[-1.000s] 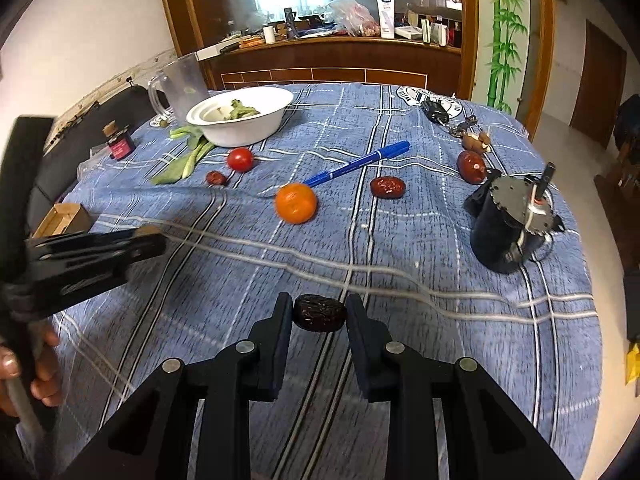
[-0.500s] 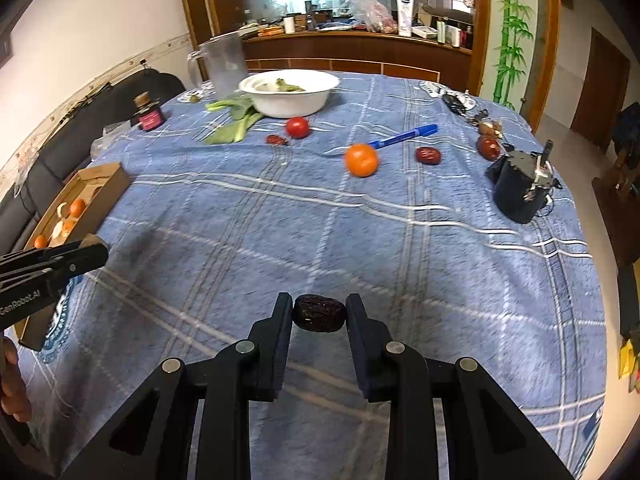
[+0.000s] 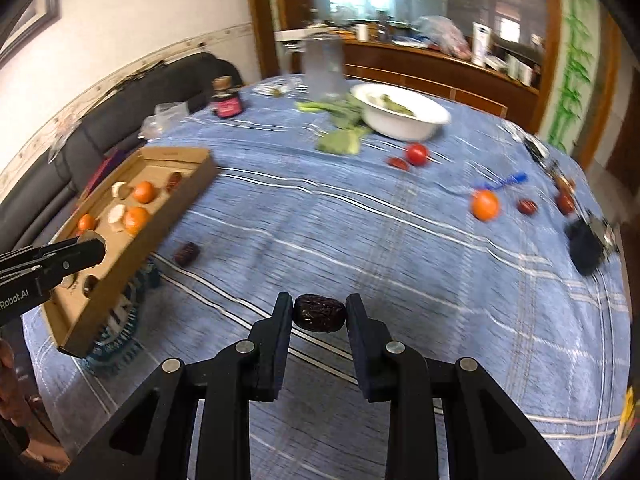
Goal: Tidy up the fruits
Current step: 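Carry the jujube and bun with both tools over the cardboard tray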
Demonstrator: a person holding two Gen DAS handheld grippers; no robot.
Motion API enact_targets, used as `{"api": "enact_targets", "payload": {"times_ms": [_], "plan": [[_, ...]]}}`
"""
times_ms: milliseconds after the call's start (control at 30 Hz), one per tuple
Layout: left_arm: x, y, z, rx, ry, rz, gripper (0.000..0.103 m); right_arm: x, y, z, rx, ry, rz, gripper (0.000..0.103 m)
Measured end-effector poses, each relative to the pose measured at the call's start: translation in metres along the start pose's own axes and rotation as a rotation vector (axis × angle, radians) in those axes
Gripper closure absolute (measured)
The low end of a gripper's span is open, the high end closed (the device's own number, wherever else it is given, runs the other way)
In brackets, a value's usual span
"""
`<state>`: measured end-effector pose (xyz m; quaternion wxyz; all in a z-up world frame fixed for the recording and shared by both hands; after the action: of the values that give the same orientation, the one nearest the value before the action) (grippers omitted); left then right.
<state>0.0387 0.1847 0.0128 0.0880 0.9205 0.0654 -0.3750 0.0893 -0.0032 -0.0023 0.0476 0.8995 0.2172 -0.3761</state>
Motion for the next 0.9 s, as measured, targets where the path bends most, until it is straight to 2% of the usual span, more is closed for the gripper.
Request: {"api": "enact_targets", "payload": {"times_ms": [333,500,633,900], "plan": [[-0.020,-0.088,0.003,-0.081,0.013,-0.118,0.075,0.020,-0.079,-0.031,-0.105,0.021,-0.110,0.073],[-0.027,-0.125,0.004,-0.119,0.020,-0.151,0.075,0.030,-0.106,-0.043,-0.144,0.022,-0.147,0.073],[-0.029,-0.143,0.004,-0.129,0.022,-0.174,0.075,0.038,-0.124,-0.055,-0.173,0.026,-0.170,0.073],[-0.021,-0.151,0.010,-0.131,0.001,-0.154,0.075,0.063,-0.150,-0.079,-0.212,0.012,-0.205,0.073]]}}
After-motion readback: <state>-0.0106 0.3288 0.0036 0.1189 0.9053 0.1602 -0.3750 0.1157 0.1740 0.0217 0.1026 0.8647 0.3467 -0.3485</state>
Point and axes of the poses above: each gripper's, at about its wrist camera, not at the fingertips, and x roughly the way its jaws point, y to its right, z to its underside, the point moved 9 cm from there along x, roughly the way its jaws point, and after that the axes turned 7 degrees about y, right-handed, at the moved point
